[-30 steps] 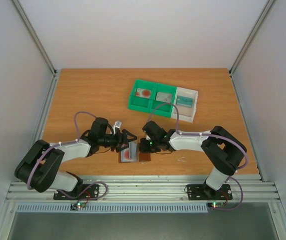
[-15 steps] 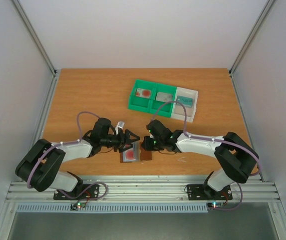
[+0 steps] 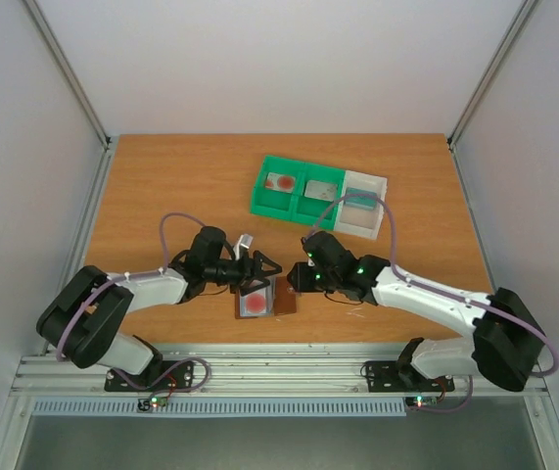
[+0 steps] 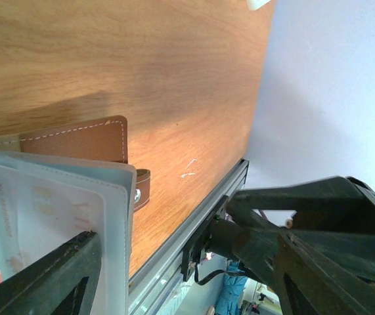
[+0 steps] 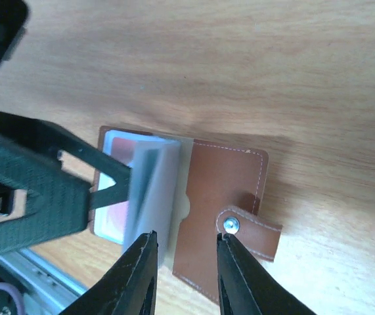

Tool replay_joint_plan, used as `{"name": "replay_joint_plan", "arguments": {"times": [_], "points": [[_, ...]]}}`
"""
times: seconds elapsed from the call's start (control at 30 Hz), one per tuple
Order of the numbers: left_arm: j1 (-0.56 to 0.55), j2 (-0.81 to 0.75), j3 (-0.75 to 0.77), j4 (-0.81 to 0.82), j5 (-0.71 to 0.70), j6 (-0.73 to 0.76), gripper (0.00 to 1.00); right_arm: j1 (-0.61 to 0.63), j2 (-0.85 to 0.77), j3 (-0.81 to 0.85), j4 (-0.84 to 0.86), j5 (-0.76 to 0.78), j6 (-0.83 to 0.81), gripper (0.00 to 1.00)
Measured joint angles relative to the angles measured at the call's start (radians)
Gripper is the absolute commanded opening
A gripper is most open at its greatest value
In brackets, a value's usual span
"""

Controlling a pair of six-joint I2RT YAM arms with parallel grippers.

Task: Take the credit cards out of the card holder

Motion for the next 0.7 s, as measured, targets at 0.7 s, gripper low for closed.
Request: {"name": "replay_joint_plan", "arguments": {"times": [0.7], "points": [[-0.006, 0.036, 0.035, -0.062, -0.042, 0.037, 0.68, -0.002, -0.11, 0.011, -0.08, -0.04, 0.006, 0.25]]}}
